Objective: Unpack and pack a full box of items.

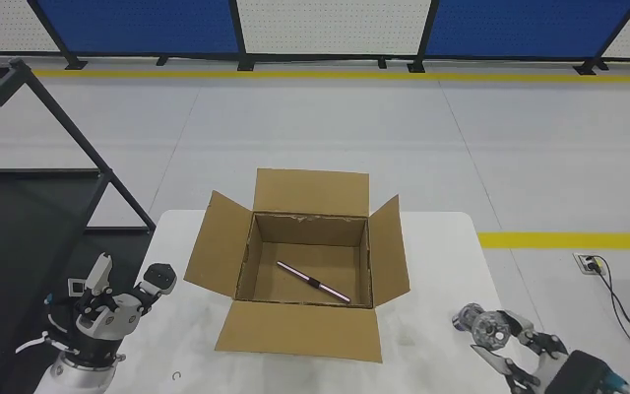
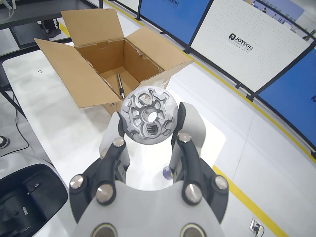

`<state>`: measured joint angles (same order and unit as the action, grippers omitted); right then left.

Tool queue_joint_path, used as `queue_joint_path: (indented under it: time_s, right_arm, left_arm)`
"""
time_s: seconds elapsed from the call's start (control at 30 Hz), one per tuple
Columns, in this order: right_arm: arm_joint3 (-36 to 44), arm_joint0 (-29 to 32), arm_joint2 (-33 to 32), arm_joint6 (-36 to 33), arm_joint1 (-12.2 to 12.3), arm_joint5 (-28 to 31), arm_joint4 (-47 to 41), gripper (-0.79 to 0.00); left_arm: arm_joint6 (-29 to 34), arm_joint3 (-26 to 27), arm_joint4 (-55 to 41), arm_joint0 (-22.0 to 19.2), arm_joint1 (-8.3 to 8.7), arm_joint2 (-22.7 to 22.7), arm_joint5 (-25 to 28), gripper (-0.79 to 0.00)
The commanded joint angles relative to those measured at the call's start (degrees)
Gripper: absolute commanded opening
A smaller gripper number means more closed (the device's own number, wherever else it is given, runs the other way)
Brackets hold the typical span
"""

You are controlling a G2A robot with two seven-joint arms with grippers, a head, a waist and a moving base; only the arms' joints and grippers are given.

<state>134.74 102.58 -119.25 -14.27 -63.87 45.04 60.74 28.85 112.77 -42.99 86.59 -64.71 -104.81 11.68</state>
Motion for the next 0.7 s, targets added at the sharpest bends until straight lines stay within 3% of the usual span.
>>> queue_joint_path:
  time_s: [0.0, 0.43, 0.53, 0.67]
  right_arm:
    - [-0.1, -1.5, 0.0, 0.5, 0.3, 1.7, 0.9, -0.785]
    - [-0.1, -13.8, 10.4, -7.0, 2.1, 3.5, -0.3, -0.785]
    - [-0.1, -19.1, 16.6, -11.2, 2.6, 2.2, -0.4, -0.785]
    - [-0.1, -27.7, 28.1, -19.8, 2.6, -3.8, -1.3, -0.785]
  left_arm:
    - [0.0, 0.0, 0.0, 0.0, 0.00, 0.0, 0.0, 0.000]
    - [0.0, 0.0, 0.0, 0.0, 0.00, 0.0, 0.0, 0.000]
    - [0.0, 0.0, 0.0, 0.0, 0.00, 0.0, 0.0, 0.000]
    - [0.0, 0.0, 0.0, 0.0, 0.00, 0.0, 0.0, 0.000]
